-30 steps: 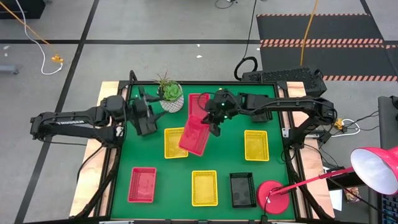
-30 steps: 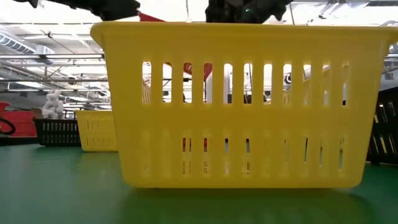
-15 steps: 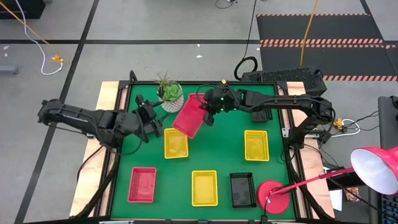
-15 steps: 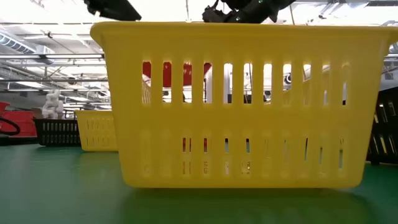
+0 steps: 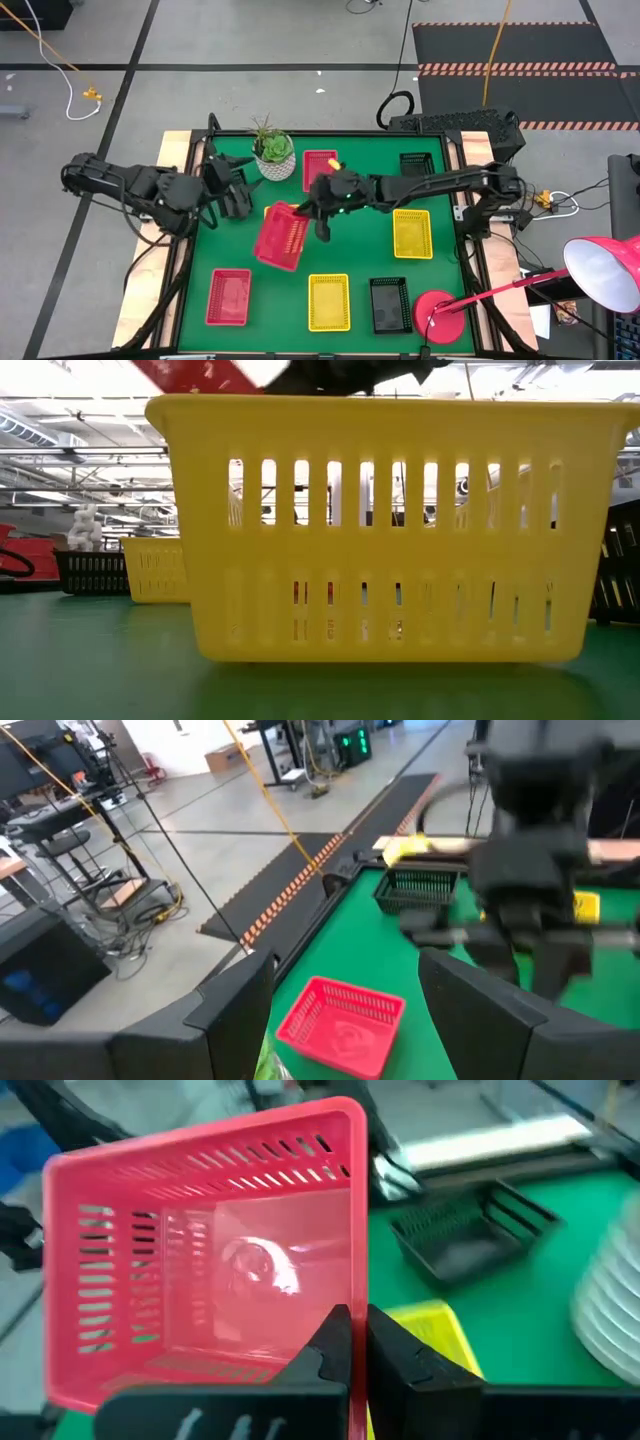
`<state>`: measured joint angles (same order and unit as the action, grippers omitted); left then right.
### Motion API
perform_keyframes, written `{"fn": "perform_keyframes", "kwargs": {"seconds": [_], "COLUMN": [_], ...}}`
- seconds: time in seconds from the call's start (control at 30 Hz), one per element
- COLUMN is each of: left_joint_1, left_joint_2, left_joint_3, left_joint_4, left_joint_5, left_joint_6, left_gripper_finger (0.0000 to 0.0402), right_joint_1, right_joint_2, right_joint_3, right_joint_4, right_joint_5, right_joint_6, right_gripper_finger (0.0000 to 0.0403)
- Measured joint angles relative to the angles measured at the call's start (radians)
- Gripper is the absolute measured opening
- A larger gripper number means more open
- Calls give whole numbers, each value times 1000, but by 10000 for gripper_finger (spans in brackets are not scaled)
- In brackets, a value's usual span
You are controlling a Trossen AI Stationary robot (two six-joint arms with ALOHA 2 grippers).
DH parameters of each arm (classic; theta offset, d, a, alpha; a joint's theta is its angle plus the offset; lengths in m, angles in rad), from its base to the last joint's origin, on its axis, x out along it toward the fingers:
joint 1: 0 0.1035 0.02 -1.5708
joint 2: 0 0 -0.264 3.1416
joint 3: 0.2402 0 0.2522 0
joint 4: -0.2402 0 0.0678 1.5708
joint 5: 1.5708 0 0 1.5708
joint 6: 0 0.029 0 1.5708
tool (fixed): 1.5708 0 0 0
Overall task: Stack baskets by color
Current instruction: Stack the middle right red bin on top of the bottom left red bin
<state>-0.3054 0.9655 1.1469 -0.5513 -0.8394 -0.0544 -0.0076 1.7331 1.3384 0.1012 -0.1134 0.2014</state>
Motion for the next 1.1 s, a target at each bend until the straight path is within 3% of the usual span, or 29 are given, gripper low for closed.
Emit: {"fn": "perform_keyframes", "kwargs": {"seconds": [0.33,0.6,0.8,1.1], "left_joint_1": [-6,-6,-6,-6], "left_joint_2": [-106,-130,-128,-128], "left_joint_3": [0,0,-1,-1], "left_joint_4": [-8,-59,-90,-100], "left_joint_5": [0,-1,-1,-1], "left_joint_6": [-3,-24,-55,-82], "left_gripper_finger": [253,253,253,253], "right_joint_1": [30,107,147,139], "right_joint_2": [264,475,583,621], "right_joint_3": [310,570,643,649], "right_joint_4": [-3,-6,-6,38], "right_joint_5": [-153,-152,-108,-73], "right_joint_6": [-17,-38,-31,14], "right_gripper_finger": [0,0,0,4]}}
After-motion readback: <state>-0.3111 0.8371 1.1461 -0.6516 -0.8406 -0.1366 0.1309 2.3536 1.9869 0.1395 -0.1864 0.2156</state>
